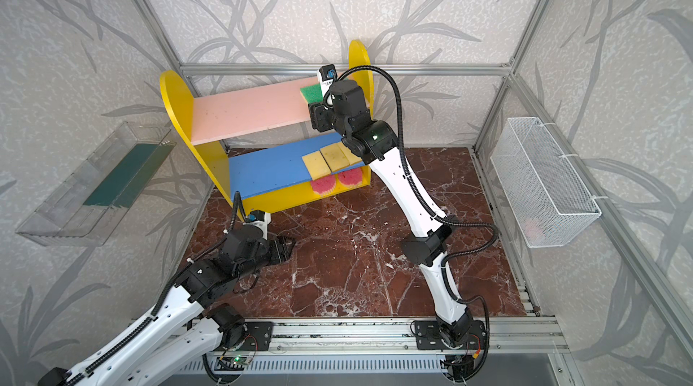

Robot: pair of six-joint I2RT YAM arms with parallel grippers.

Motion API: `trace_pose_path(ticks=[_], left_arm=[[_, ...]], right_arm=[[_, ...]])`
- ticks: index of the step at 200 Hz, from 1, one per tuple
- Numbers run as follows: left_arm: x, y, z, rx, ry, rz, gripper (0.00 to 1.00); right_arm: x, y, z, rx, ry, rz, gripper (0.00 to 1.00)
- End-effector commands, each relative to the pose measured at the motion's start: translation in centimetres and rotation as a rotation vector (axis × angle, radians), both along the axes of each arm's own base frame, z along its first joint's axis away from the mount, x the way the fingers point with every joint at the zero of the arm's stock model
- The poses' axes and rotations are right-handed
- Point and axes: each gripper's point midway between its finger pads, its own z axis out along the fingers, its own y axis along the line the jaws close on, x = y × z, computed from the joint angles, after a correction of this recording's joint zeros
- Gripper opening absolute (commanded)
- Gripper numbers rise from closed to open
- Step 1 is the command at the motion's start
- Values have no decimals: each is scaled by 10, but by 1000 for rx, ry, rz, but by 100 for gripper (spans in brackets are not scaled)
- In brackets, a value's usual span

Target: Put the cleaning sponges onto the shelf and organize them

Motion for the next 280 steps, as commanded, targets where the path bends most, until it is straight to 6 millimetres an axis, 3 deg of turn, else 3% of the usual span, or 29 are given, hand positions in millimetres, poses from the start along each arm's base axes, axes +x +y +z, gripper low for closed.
trace_pose_path(ticks=[1,94,168,227,280], left_arm=[[-2,4,-3,2,5,12,66],[-3,5,-1,3,1,11,66],[2,2,17,0,-26,3,66],[15,-4,53,11,-78,-13,66],[44,-19,107,55,-145,-41,66]], right_arm=[[10,2,-13,-6,15,-45,71],[12,10,-13,-27,-18,-13,91],[-16,16,35,38,-114,101,95],[-43,10,57,51,-123,158,96],[-77,-4,48,68,-40,215,95]])
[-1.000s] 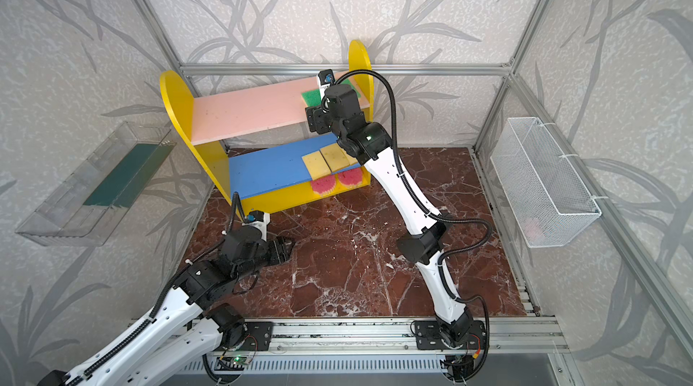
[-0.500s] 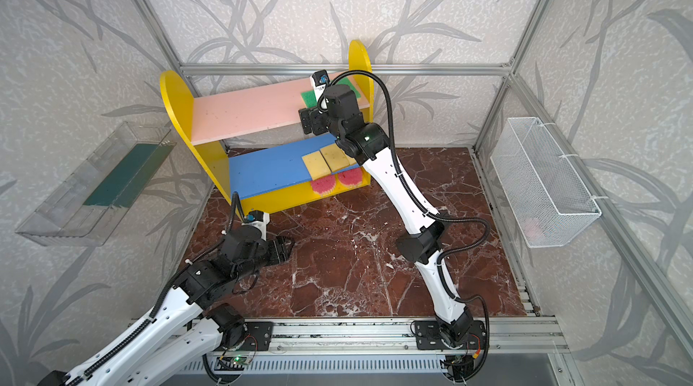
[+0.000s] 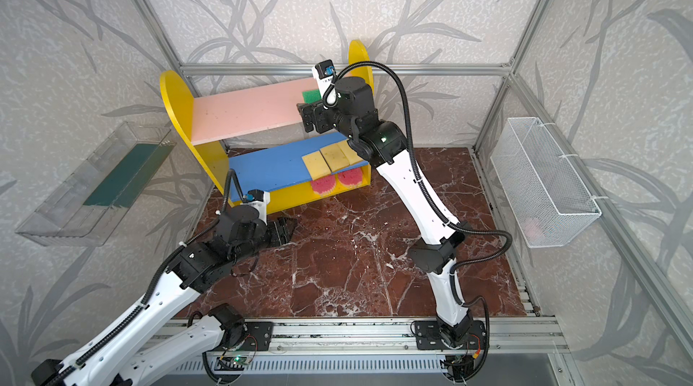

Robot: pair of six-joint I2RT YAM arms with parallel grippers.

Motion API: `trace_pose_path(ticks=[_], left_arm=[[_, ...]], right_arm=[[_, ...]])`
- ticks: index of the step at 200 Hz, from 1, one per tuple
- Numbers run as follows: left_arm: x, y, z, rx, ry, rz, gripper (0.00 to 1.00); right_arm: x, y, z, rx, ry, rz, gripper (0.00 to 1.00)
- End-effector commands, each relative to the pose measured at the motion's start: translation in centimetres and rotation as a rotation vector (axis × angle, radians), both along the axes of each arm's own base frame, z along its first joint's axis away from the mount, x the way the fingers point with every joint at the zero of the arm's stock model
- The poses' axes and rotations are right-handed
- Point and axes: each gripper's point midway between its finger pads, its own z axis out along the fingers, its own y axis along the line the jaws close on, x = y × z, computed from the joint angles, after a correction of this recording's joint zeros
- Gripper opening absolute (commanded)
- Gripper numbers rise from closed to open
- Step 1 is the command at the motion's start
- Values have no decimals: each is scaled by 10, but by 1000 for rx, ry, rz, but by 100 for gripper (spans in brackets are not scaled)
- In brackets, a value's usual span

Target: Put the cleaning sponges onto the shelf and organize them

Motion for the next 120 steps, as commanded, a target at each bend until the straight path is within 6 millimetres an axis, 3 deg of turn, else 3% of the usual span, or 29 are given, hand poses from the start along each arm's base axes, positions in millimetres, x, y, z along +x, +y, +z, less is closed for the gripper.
trace_pose_path(ticks=[1,35,67,83,99,120], left_arm=[[13,-1,23,54,-38,-8,66],[40,-17,63,67,-99,-22,66],[72,-40,94,59,-145,-46,62],[88,-54,109,60,-162,-66,53],[104,-63,123,74,-191,-73,38],[121,-72,137,86,-214,-80,23]], right_arm=[[-27,-9,12,49,8,48,95],[-55,-35,8,100,-24,49,92],[-64,-65,-11,120,30,28,83],[-59,-88,-23,185,75,16,73],[-50,-110,-30,267,115,18,61],[-41,-126,-33,314,139,26,38]])
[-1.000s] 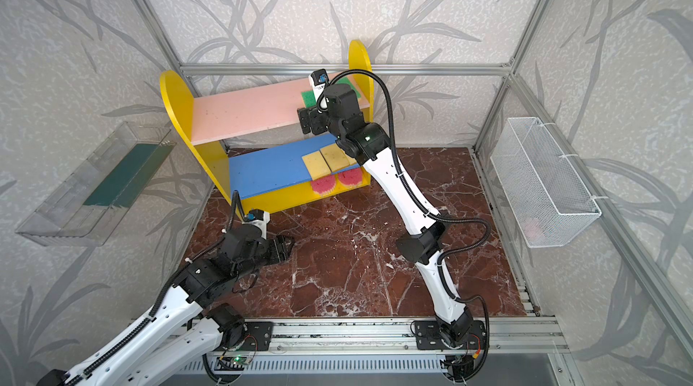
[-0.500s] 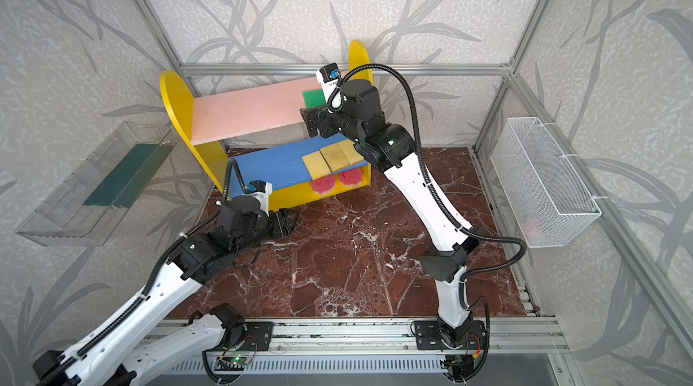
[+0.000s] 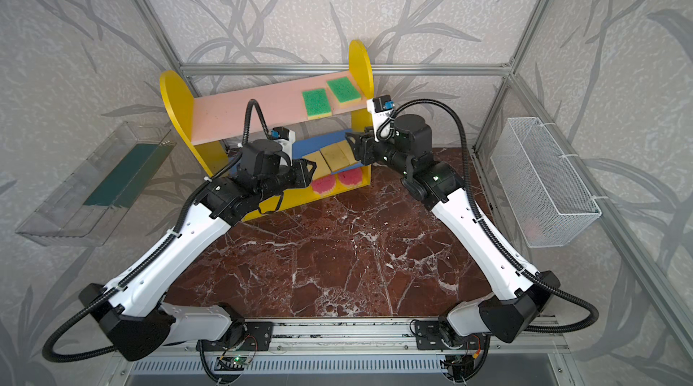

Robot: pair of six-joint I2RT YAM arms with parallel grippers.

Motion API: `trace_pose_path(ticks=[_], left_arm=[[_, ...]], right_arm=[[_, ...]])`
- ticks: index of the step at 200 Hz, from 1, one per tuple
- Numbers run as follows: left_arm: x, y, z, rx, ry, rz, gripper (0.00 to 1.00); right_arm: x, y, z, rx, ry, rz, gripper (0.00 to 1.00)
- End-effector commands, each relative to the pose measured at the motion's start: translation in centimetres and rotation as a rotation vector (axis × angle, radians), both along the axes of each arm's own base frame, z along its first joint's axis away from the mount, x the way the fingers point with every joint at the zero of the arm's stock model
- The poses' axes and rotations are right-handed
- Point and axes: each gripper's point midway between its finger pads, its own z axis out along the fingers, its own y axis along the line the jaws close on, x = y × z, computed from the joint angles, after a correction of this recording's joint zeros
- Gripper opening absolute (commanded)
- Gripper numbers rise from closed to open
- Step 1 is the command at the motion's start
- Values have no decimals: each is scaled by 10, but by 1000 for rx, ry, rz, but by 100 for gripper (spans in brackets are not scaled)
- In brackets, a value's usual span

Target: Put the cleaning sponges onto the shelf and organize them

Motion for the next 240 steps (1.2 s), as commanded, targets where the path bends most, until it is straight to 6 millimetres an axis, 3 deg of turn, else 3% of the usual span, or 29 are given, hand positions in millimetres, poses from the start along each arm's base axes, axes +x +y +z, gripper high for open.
trace_pose_path(ticks=[1,37,76,127,240], left_arm=[[13,-3,18,33,-39,-10,23],[31,-8,36,27,-80,-8,10],[49,15,58,6,-111,52,1],[64,33,85,-8,-166,76,0],[111,22,66,-41,-100,78,0]], right_arm=[[0,-7,21,138,-18,59,37],[4,-3,16,99,-15,85,22],[12,2,7,81,-13,95,21],[17,12,-3,87,-3,135,21],[2,6,-18,117,2,139,21]])
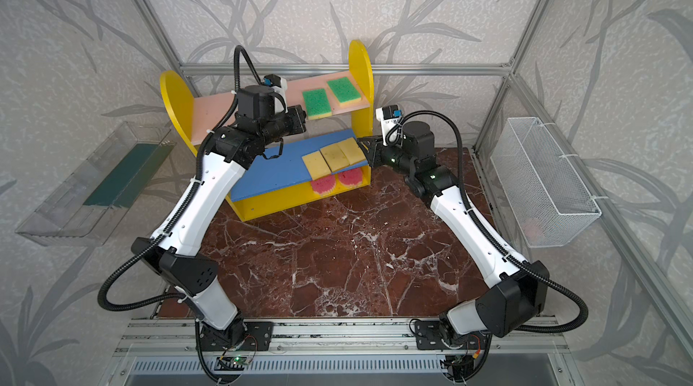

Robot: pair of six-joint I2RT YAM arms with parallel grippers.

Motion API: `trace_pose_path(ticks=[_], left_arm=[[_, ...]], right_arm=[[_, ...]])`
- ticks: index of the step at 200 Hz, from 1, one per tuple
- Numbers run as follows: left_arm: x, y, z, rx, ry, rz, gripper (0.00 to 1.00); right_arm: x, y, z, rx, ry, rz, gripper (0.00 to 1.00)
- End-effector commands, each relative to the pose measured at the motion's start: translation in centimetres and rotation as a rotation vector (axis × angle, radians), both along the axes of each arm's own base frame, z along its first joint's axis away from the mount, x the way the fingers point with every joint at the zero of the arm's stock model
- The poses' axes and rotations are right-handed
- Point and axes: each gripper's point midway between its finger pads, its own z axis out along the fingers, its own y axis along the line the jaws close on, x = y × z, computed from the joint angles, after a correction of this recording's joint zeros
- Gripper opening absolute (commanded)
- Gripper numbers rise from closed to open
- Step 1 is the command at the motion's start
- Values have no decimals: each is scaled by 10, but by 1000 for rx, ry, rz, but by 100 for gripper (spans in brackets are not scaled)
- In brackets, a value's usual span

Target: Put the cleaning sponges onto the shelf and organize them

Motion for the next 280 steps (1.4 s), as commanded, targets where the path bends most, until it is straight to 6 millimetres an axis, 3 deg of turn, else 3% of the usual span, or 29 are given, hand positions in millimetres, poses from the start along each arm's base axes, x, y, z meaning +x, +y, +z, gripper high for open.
trace_pose_path(ticks=[1,78,154,222,280], left_arm=[[2,-1,-4,-3,24,-6,0],[27,-13,-4,-33,27,-8,0],[33,4,5,-1,13,41,0],[52,-2,-7,-52,47,21,0],[62,-3,-5,-80,41,12,0]], right_arm=[[-13,-3,29,51,-78,15,21],[-18,-2,10,73,-37,27,21],[-19,-2,9,77,-38,35,21],[-19,-3,8,67,-34,22,22],[-17,-6,8,56,-37,4,25]])
